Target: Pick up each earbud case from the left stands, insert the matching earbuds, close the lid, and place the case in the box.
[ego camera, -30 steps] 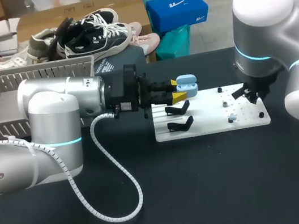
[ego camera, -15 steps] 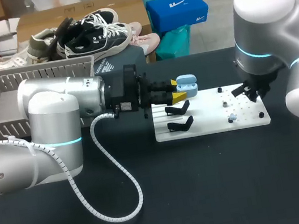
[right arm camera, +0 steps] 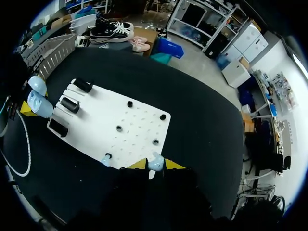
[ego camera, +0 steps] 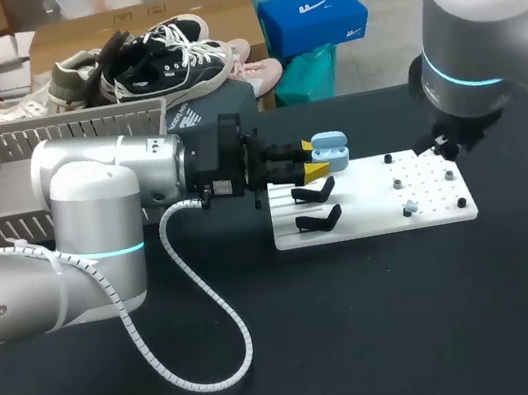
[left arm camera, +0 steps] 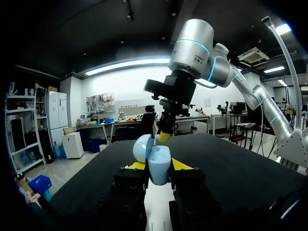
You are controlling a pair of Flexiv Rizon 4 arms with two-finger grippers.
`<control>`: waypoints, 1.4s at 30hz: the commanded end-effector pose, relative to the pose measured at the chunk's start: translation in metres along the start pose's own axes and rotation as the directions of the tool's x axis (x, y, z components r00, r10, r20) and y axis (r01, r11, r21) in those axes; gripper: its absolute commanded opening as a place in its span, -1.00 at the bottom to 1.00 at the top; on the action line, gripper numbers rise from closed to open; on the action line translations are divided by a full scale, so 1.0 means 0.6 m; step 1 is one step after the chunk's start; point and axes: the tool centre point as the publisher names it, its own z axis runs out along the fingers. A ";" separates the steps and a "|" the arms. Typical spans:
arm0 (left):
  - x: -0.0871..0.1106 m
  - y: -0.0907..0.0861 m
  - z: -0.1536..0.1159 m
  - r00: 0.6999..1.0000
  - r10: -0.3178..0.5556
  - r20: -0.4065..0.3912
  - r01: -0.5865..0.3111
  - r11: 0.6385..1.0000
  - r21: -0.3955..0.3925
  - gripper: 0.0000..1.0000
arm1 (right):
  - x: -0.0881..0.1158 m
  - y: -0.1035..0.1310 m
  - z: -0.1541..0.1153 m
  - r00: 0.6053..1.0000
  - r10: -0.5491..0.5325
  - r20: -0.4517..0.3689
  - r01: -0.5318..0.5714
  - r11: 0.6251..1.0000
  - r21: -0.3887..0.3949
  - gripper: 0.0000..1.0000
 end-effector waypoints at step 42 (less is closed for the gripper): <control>-0.004 -0.009 0.014 1.000 0.009 0.016 -0.008 0.999 -0.041 -1.00 | -0.056 0.160 -0.168 1.000 -0.012 -0.023 0.009 0.993 -0.121 -1.00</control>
